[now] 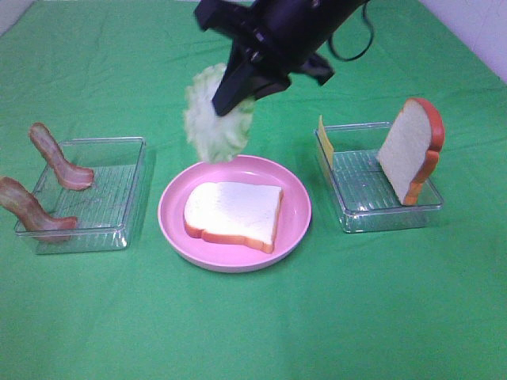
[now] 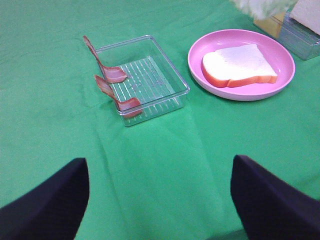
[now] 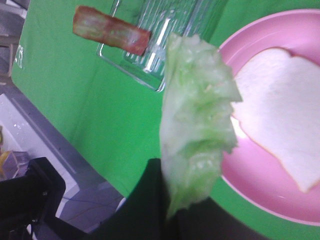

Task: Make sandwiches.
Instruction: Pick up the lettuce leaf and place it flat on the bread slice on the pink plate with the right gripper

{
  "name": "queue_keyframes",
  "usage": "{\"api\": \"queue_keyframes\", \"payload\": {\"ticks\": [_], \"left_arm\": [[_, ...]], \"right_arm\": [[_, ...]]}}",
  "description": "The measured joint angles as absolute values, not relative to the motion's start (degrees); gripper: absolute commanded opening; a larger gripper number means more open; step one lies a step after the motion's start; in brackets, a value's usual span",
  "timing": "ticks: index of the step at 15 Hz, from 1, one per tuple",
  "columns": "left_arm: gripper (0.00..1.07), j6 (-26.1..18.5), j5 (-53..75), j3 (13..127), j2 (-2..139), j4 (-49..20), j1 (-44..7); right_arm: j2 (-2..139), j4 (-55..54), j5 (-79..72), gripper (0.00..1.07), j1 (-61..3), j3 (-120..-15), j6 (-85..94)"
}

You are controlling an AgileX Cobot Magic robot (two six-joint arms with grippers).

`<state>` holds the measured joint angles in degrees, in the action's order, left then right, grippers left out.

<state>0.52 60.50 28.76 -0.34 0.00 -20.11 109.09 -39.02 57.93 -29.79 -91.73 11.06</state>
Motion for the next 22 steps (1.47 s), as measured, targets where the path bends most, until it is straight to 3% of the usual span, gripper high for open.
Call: {"api": "queue_keyframes", "payload": {"ticks": [3, 7, 13, 14, 16, 18, 22], "left_arm": [[0.75, 0.52, 60.5, 28.76, -0.34, 0.0, -20.11], [0.75, 0.52, 60.5, 28.76, -0.34, 0.0, -20.11], [0.75, 0.52, 60.5, 28.76, -0.34, 0.0, -20.11], [0.75, 0.52, 60.5, 28.76, -0.34, 0.0, -20.11], [0.75, 0.52, 60.5, 28.76, -0.34, 0.0, -20.11], [0.75, 0.52, 60.5, 28.76, -0.34, 0.0, -20.11], [0.75, 0.52, 60.5, 28.76, -0.34, 0.0, -20.11]], "right_arm": [[119.52, -46.52, 56.09, 0.0, -32.2, -91.67, 12.66], [124.45, -46.58, 52.83, 0.0, -32.2, -91.67, 12.72], [124.96, -34.61, 47.21, 0.01, -32.2, -91.67, 5.16], [124.96, -32.14, 47.21, 0.1, -32.2, -91.67, 3.27], [124.96, -29.97, 47.15, 0.47, -32.2, -91.67, 2.06], [124.96, -29.45, 46.47, 0.76, -32.2, -91.67, 3.04], [124.73, -23.09, 46.64, 0.78, -32.2, -93.45, 3.55]]}}
